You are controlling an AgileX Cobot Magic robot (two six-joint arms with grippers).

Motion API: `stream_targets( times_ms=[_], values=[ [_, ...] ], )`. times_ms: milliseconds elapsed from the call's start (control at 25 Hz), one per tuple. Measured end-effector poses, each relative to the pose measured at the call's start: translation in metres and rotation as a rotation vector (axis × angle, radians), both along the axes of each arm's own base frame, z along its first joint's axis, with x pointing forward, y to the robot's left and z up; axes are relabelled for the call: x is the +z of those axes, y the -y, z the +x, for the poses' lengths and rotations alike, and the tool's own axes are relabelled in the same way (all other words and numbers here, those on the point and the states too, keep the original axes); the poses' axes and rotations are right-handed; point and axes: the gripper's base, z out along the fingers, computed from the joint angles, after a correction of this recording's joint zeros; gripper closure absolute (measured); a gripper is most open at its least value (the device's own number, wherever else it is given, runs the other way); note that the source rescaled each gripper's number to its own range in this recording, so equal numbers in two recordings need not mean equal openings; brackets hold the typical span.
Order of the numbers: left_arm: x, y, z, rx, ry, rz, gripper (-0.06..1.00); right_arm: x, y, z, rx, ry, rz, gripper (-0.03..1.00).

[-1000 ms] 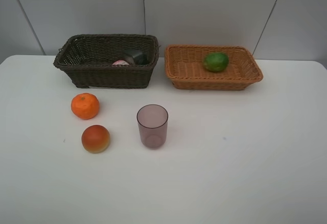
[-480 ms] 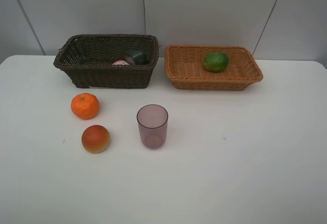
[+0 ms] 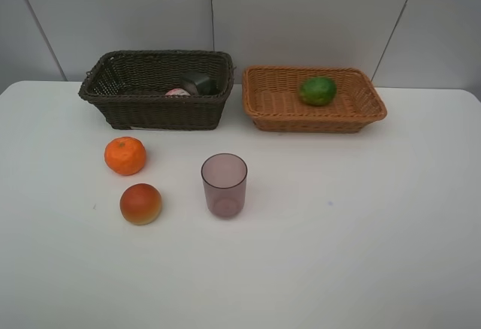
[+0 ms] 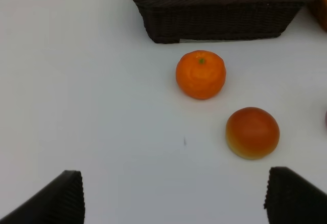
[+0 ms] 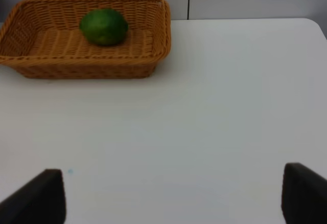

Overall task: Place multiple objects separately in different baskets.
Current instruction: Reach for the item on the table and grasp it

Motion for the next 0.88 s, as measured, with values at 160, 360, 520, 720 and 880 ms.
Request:
stream_targets(
  times_ms=[160,360,520,720,880],
  values=[
    [0.0,0.0,0.0,0.0,0.0,0.0,0.02,0.0,0.0,0.0,0.0,0.0,0.0,0.03],
    [0.0,0.0,0.0,0.0,0.0,0.0,0.02,0.0,0.0,0.0,0.0,0.0,0.0,0.03],
    [0.0,0.0,0.0,0.0,0.0,0.0,0.02,0.0,0.0,0.0,0.0,0.0,0.0,0.03],
    [0.0,0.0,0.0,0.0,0.0,0.0,0.02,0.0,0.0,0.0,0.0,0.0,0.0,0.03],
    [0.0,0.0,0.0,0.0,0.0,0.0,0.02,0.0,0.0,0.0,0.0,0.0,0.0,0.03]
  ],
)
